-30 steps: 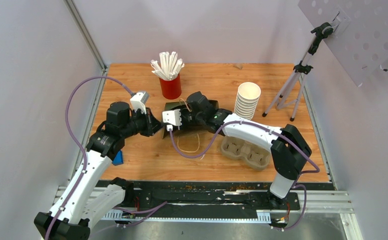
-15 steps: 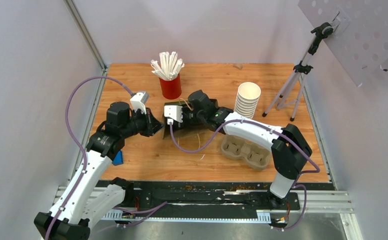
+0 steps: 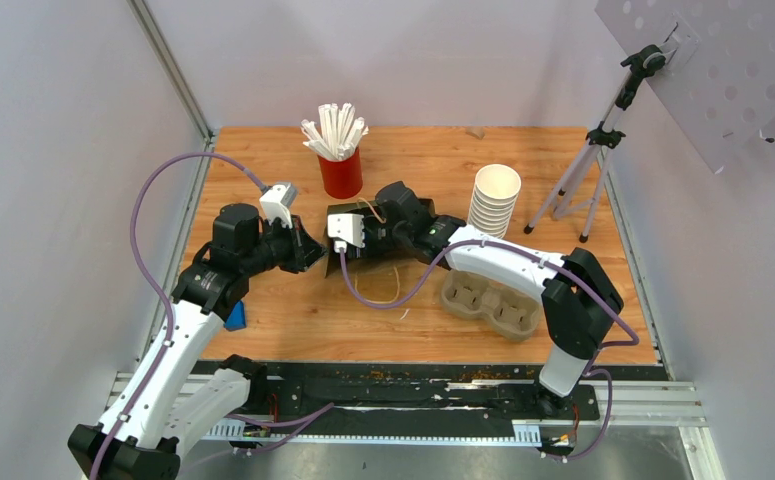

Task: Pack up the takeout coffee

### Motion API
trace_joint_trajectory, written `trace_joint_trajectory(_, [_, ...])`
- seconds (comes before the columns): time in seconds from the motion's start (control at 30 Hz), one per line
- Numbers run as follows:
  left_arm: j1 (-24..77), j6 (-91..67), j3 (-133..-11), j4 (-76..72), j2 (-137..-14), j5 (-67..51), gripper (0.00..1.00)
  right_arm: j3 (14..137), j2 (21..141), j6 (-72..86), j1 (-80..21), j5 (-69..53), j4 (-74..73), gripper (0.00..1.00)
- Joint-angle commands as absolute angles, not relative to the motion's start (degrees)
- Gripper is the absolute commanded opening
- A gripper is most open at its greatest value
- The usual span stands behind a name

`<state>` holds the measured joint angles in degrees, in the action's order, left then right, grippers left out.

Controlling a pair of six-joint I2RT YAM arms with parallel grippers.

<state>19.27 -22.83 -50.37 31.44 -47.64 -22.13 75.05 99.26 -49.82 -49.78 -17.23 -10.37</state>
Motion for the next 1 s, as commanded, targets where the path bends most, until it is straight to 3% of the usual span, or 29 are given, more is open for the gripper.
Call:
trace_joint_trajectory(0.0, [19.4,-22.7,-51.1,30.5,-47.1,-22.8,0.00,77.1,99.1,-50.1,-49.5,-17.1,-8.2,0.41])
trace_joint_trajectory(0.63, [19.4,-22.9,-51.3,30.3,-47.5,-22.8,0.00,77.5,99.2,-54.5,-49.7,-22.9,-11.2,0.38])
trace_joint_trajectory(0.97, [19.4,-23.0,-51.1,30.3,-47.3,-22.7,0.00,78.1,99.7,-54.0,-49.6,-21.3,-6.8,0.49])
